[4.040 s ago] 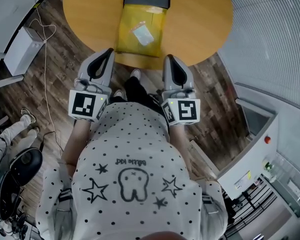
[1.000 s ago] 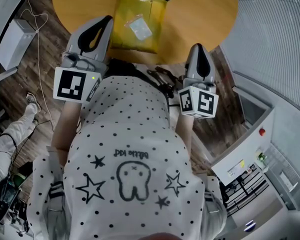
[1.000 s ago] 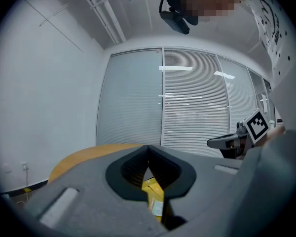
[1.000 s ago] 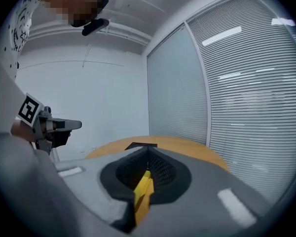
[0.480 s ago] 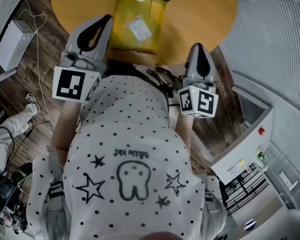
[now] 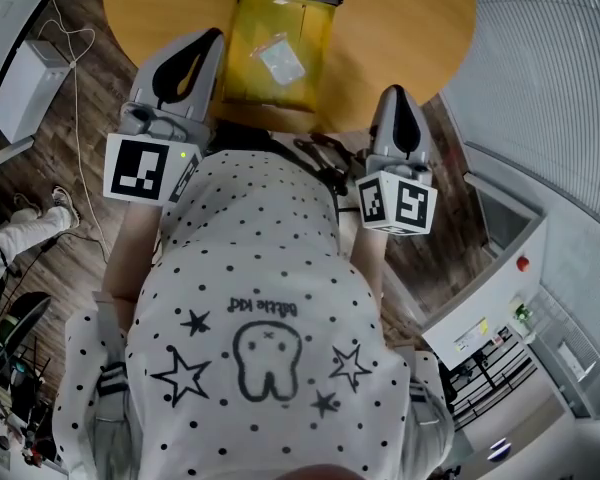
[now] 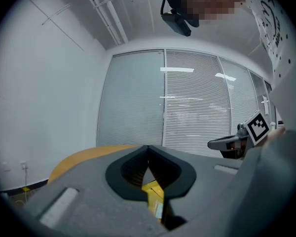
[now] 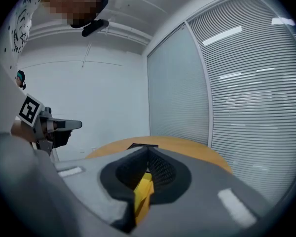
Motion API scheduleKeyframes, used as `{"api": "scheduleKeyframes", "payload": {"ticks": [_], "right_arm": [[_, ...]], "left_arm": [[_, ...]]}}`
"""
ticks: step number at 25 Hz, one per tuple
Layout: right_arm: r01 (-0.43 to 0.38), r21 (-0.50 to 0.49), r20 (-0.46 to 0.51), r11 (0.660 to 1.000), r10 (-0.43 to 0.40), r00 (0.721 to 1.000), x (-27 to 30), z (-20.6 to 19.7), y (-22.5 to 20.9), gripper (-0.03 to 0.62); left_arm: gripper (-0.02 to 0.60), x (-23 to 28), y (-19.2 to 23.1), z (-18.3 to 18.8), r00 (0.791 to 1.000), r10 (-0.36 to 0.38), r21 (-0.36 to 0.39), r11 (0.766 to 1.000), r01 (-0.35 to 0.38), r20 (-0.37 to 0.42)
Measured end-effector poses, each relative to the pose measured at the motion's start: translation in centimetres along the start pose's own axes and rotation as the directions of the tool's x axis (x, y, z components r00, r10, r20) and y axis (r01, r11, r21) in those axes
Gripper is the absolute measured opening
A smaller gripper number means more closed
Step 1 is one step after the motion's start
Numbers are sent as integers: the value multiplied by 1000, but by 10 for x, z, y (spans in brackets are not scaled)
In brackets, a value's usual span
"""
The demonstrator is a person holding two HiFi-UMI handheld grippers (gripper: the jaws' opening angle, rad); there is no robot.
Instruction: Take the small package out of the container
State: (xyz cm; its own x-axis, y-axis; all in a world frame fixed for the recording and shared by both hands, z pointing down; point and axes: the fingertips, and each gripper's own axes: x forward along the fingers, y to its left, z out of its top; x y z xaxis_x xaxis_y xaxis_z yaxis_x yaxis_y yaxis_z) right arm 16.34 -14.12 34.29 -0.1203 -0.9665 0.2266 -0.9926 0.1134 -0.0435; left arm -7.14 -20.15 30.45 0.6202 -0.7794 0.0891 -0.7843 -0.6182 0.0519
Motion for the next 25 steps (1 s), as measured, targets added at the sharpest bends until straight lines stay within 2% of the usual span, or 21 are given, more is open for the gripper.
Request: {"api": "scheduleKeyframes", "payload": {"ticks": [9,24,25], "right_arm": [[-12,-2,1,1000,12,1000,3,4,1,3],[-105,-48,-35,993,104,994,9,4,13,5],[-112,-51,-35,992,110,993,11,6,14,19]], "left_arm": [[10,4,4,1,1000,9,-7,1000,-9,0],[11,5,0,4,1000,-4,-13,1000,4,12],[11,5,-1,4,1000,-6,-13,1000,6,12]]}}
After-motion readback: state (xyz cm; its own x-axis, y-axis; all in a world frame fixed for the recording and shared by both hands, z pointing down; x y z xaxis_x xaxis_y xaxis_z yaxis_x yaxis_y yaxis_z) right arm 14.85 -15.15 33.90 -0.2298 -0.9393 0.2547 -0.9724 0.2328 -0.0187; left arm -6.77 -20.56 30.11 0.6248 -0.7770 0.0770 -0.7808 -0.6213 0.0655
